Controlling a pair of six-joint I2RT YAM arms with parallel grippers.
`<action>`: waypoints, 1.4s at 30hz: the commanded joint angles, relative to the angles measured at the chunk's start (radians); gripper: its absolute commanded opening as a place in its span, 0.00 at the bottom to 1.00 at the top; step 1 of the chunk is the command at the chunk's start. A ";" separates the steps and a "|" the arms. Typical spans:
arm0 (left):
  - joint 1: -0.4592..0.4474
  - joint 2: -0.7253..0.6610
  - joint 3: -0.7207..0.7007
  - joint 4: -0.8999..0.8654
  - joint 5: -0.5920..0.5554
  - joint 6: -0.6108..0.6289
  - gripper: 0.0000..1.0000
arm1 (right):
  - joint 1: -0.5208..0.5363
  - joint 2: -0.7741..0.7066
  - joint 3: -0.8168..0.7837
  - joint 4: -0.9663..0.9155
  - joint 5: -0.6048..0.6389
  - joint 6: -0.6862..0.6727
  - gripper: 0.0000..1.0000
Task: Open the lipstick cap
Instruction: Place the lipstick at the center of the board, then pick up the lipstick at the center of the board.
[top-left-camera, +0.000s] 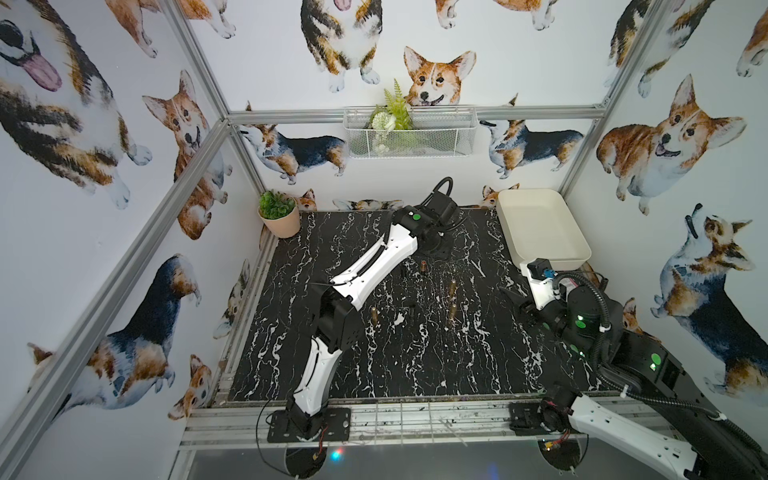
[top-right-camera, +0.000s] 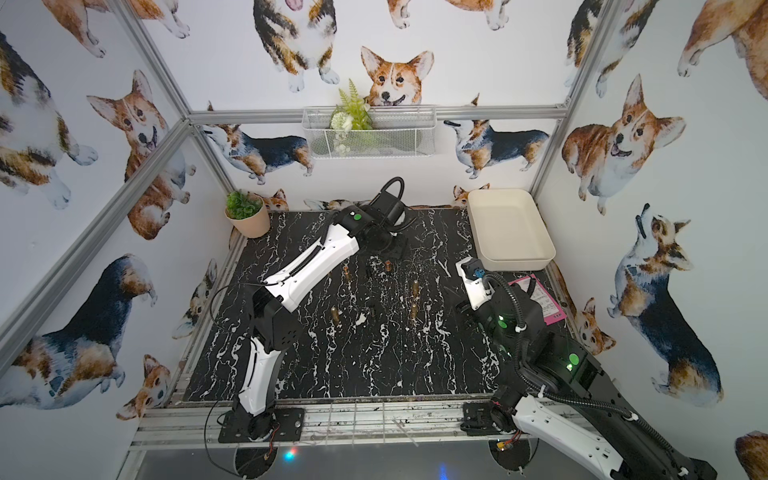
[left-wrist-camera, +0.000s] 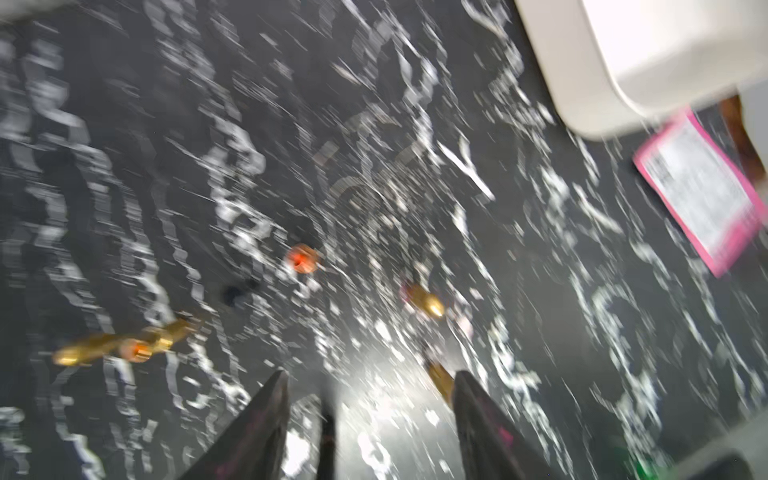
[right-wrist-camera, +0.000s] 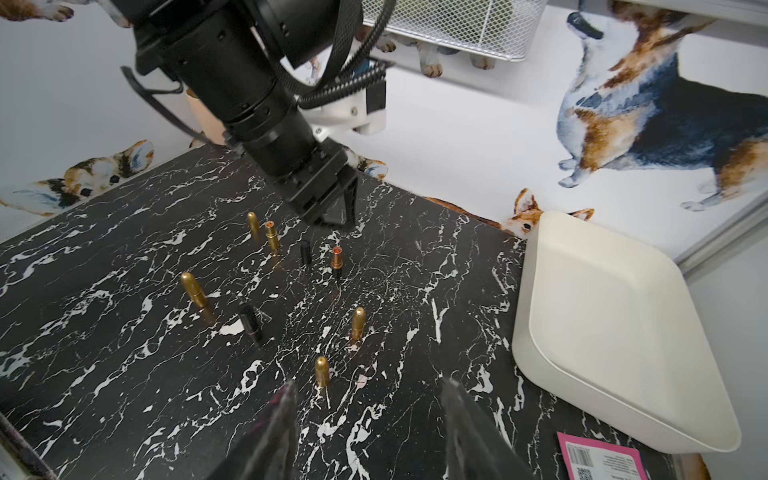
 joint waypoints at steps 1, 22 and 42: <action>-0.045 0.031 0.004 -0.083 0.056 -0.021 0.65 | -0.029 -0.014 0.015 -0.049 0.041 0.045 0.59; -0.077 0.271 0.130 -0.094 0.077 -0.041 0.56 | -0.112 -0.078 -0.084 -0.053 -0.026 0.111 0.59; -0.067 0.374 0.196 -0.042 0.013 -0.036 0.53 | -0.114 -0.086 -0.098 -0.040 -0.023 0.100 0.60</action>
